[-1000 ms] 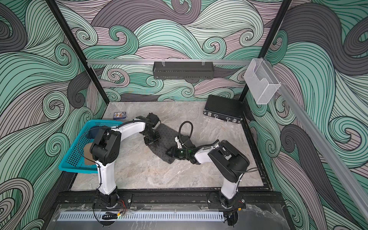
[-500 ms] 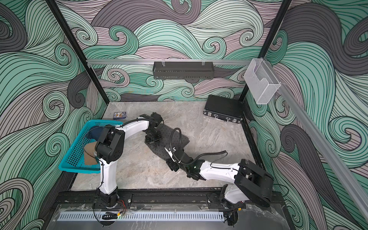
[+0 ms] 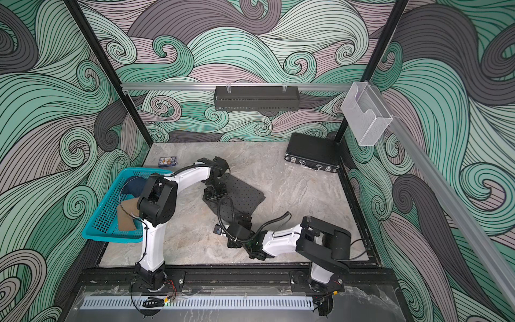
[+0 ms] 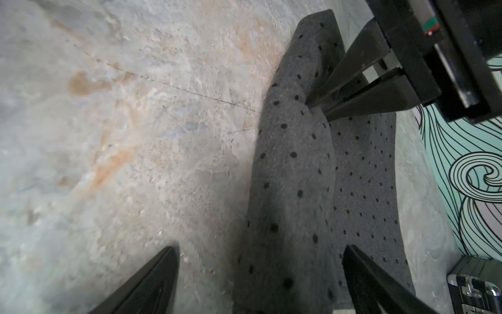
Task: Roll up the skirts
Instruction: Roll the skirt at the center of the board.
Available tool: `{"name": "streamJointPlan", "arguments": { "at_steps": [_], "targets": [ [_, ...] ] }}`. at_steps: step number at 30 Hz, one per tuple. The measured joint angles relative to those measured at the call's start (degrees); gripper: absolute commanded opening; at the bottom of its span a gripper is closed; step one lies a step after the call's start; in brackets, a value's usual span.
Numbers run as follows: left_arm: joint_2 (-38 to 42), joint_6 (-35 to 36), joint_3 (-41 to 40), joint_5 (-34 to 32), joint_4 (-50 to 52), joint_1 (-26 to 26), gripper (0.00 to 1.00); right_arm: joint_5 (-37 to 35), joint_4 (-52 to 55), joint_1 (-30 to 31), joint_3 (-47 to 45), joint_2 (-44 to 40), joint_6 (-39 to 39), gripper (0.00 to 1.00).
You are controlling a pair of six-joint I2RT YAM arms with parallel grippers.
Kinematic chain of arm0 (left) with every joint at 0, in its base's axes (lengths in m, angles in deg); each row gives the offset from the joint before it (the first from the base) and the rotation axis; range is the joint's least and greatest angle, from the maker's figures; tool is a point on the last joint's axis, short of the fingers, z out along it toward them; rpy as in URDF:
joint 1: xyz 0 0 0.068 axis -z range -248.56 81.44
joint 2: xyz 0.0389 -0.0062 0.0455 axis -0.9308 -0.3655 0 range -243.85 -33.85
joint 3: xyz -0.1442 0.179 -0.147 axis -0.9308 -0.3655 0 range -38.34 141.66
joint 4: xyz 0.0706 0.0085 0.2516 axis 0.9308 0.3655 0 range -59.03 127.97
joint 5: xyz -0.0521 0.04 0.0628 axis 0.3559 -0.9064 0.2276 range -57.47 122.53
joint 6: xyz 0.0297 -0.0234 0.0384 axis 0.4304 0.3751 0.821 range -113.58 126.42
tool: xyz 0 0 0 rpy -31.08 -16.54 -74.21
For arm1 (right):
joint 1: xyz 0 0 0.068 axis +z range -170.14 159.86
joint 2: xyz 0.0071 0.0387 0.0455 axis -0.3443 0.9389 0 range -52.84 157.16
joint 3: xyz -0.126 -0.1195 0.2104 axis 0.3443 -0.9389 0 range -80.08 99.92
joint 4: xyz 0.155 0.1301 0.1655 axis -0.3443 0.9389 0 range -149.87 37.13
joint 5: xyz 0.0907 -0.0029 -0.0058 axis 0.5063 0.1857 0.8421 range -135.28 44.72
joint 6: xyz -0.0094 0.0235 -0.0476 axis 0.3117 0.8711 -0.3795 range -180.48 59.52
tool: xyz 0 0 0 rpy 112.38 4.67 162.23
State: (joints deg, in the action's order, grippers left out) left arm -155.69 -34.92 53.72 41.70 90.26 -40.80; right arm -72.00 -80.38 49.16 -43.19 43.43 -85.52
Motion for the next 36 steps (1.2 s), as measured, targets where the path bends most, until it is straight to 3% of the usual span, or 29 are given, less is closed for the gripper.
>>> {"name": "streamJointPlan", "arguments": {
  "at_steps": [2,10,12,14,18,23,28,36],
  "targets": [
    [-0.22,0.28,0.28,0.02,0.33,0.00,0.14,-0.94,0.17,-0.37,1.49,2.14,0.11,0.58],
    [-0.35,0.20,0.44,1.75,0.48,-1.38,0.15,-1.70,2.43,-2.14,4.24,5.03,5.03,0.18],
    [-0.33,-0.22,0.44,2.60,0.37,-1.90,0.19,-0.87,4.04,-2.25,5.25,5.01,6.95,0.09],
    [-0.24,-0.74,0.44,3.80,-0.28,-2.67,0.31,1.20,5.14,-2.93,5.99,4.90,10.08,0.02],
    [0.76,-2.05,0.39,6.64,-2.91,-4.50,0.52,9.27,5.77,-6.54,6.03,3.08,17.55,0.00],
    [5.14,-2.56,0.50,6.58,-6.84,-8.55,0.64,24.81,2.49,-14.86,2.64,-0.70,29.51,0.00],
    [14.36,-2.84,-2.36,4.79,-10.95,-11.52,0.68,41.03,-6.01,-24.30,-1.36,-0.70,43.80,0.00],
    [27.96,-6.67,-25.73,5.46,-24.87,-10.95,0.69,58.49,-30.62,-33.73,-4.31,11.06,72.57,0.00]
  ]
}}
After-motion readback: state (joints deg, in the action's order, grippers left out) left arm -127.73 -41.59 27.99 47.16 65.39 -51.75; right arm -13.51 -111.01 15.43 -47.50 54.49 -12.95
